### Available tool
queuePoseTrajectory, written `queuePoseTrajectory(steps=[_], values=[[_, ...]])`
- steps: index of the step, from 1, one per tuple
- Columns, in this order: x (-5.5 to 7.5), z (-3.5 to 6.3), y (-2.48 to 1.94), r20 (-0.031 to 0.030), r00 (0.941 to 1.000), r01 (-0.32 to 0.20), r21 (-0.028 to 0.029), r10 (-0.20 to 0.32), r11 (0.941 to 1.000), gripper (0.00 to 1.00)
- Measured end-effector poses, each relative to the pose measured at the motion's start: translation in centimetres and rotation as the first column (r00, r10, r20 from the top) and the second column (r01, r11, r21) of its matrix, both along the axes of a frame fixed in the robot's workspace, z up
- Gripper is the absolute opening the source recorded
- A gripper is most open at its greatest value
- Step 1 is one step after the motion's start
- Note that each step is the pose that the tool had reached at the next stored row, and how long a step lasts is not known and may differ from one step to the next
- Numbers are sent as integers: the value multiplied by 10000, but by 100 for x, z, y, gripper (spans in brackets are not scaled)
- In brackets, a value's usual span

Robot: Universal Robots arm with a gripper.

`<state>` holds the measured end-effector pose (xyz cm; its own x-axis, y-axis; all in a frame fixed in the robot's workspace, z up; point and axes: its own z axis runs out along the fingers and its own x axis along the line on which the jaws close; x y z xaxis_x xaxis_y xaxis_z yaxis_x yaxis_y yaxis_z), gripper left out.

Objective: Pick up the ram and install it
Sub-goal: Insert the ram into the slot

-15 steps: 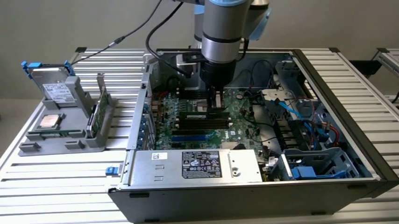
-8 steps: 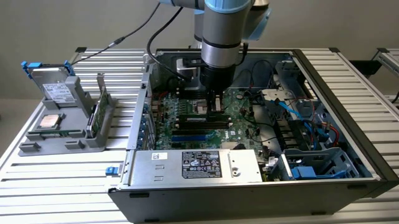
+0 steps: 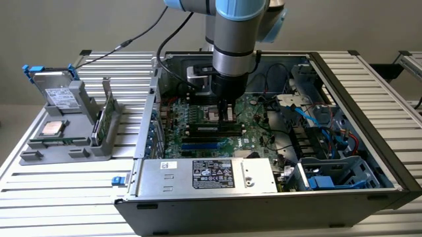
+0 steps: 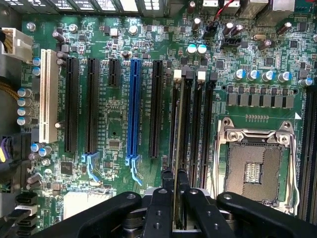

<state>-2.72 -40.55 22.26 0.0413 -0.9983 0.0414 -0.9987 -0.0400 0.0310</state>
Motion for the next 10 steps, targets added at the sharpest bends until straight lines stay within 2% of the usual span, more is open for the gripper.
queuePoseTrajectory(steps=[10], values=[[15,-7,0,1,10000,1,0,-1,10000,14]])
